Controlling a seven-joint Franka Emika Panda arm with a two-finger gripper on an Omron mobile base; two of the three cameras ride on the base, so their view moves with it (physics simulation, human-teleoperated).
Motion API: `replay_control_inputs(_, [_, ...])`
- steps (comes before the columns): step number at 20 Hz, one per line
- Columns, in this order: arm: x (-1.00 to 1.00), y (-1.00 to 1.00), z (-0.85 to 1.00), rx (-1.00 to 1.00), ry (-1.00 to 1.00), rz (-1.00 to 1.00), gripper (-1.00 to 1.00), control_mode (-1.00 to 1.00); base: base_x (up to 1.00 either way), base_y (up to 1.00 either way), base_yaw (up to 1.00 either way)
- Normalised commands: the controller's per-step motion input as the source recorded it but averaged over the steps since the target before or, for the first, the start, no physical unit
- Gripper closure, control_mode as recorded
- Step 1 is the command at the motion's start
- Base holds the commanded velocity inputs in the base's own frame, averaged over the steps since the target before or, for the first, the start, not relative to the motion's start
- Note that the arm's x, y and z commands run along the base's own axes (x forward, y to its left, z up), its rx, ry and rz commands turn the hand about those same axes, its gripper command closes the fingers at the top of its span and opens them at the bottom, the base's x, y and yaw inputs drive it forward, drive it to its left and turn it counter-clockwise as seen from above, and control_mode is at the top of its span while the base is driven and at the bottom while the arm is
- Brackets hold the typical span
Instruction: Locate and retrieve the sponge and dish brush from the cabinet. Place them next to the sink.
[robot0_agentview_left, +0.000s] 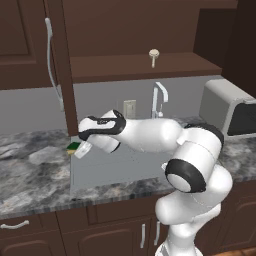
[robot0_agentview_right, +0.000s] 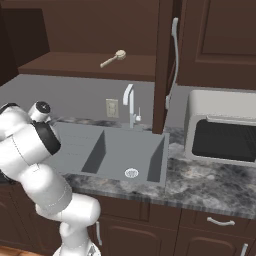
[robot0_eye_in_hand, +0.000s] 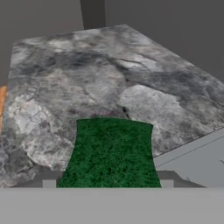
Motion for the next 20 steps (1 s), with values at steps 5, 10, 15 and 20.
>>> replay_control_inputs(5, [0.35,0.18,-0.22,-0.04,0.0,-0.03,1.0,-1.0,0.0,0.0,0.0])
replay_control_inputs(10, [0.31,0.18,-0.27,-0.05,0.0,-0.03,1.0,-1.0,0.0,0.0,0.0])
replay_control_inputs(15, [0.23,0.25,-0.28,-0.02,0.0,-0.01,1.0,-1.0,0.0,0.0,0.0])
replay_control_inputs(20, [0.15,0.28,-0.17,0.0,0.01,0.0,1.0,-1.0,0.0,0.0,0.0])
